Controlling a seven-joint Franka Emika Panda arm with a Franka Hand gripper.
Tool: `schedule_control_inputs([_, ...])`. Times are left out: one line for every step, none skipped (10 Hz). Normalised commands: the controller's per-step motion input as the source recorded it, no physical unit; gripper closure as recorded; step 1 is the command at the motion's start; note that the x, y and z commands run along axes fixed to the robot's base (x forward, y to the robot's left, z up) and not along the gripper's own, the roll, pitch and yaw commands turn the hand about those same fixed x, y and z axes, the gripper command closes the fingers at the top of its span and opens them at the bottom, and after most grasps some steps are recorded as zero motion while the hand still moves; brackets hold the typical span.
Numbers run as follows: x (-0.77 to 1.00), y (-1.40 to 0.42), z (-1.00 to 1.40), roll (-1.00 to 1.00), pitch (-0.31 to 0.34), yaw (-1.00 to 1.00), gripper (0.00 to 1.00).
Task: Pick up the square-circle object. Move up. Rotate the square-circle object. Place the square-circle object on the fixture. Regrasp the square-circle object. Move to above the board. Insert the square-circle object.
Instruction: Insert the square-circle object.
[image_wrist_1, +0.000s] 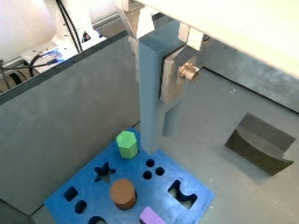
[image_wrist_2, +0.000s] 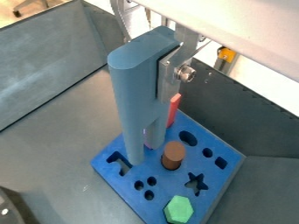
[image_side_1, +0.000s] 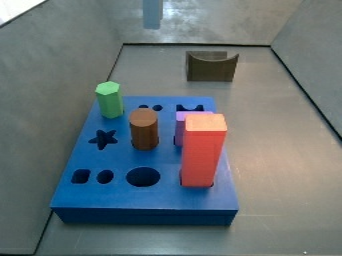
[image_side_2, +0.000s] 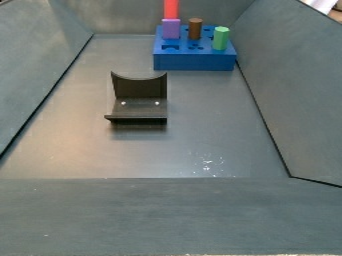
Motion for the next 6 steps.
schedule_control_inputs([0.00,-0.12,-0.12,0.00,0.000,-0.98,1.00])
schedule_control_inputs([0.00,-0.10,-0.15,0.00,0.000,-1.00,1.00])
schedule_control_inputs([0.00,-0.11,-0.18,0.00,0.000,-0.99,1.00])
schedule_control_inputs([0.00,-0.17,-0.24,0.00,-0.016,-0.95,1.00])
schedule_control_inputs([0.00,-0.26,-0.21,0.00,-0.019,-0.90,1.00])
schedule_control_inputs([0.00,-0.29,-0.23,0.00,-0.050,-0.87,1.00])
